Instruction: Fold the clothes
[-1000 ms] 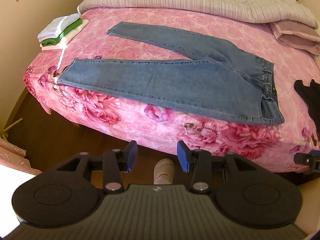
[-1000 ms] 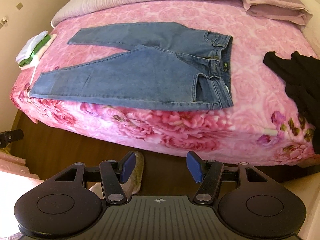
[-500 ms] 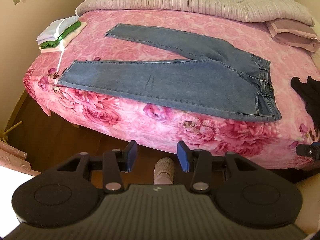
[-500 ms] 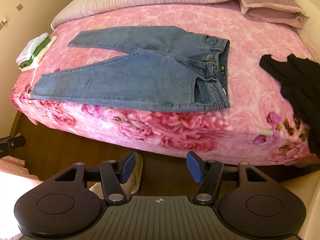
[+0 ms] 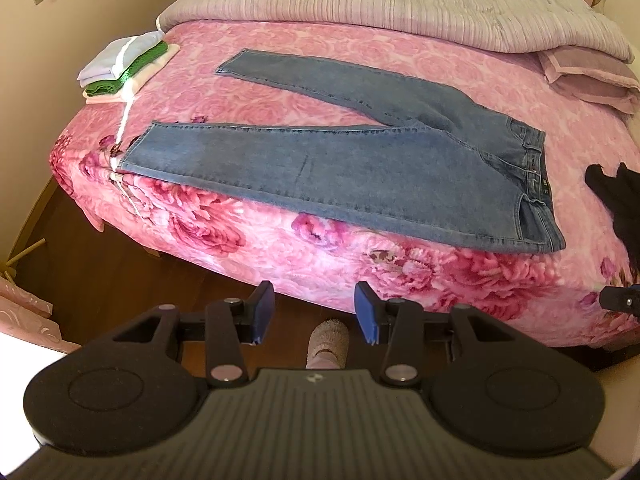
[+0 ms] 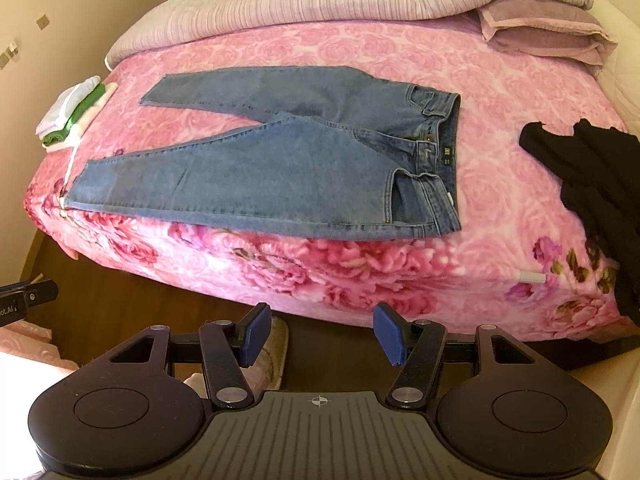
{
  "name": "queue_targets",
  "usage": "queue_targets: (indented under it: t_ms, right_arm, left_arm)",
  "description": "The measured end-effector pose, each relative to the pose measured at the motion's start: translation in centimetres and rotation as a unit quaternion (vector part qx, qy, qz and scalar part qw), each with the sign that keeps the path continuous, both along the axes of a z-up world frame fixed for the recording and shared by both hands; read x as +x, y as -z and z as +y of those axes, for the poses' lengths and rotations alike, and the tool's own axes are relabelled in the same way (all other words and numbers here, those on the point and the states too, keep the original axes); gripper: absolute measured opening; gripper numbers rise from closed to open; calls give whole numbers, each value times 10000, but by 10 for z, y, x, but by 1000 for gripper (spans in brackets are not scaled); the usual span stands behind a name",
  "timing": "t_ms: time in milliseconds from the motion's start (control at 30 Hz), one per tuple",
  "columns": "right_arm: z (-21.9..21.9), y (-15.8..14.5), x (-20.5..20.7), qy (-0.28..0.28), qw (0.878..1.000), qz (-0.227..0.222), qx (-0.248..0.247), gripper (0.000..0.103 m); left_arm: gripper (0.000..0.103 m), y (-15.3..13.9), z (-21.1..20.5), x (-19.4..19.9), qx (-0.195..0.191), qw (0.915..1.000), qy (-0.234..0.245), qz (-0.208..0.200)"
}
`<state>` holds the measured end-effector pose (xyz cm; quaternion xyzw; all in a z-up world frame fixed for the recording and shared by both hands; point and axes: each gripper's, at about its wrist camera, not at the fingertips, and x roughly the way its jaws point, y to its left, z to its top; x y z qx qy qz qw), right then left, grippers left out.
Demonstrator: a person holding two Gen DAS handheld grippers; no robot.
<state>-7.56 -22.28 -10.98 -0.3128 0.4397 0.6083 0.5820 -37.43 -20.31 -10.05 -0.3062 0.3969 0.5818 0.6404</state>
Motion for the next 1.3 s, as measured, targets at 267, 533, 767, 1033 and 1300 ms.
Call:
queue_targets:
  t_ms: [267,533,767,1033,1300]
  right_arm:
    - [20,4,27,517,9986,122,80,60]
    - [72,9,63,1111,9928,277,358,60]
    - [153,22,76,1741,9833,382,374,60]
    - [220,25,100,2803,9596,-4,246,60]
    - [244,39,130,2925,9560,-210,59,60]
  left_arm:
    - [42,3,41,-2,139,9998,153,-77]
    - [42,11,137,1,230,9981,468,-320]
    - [42,30,269,20,-124,9918,1208,-386]
    - [42,46,409,61,-196,9693,2435,-265]
    - [42,91,494,99,-428,9412,3342,-239]
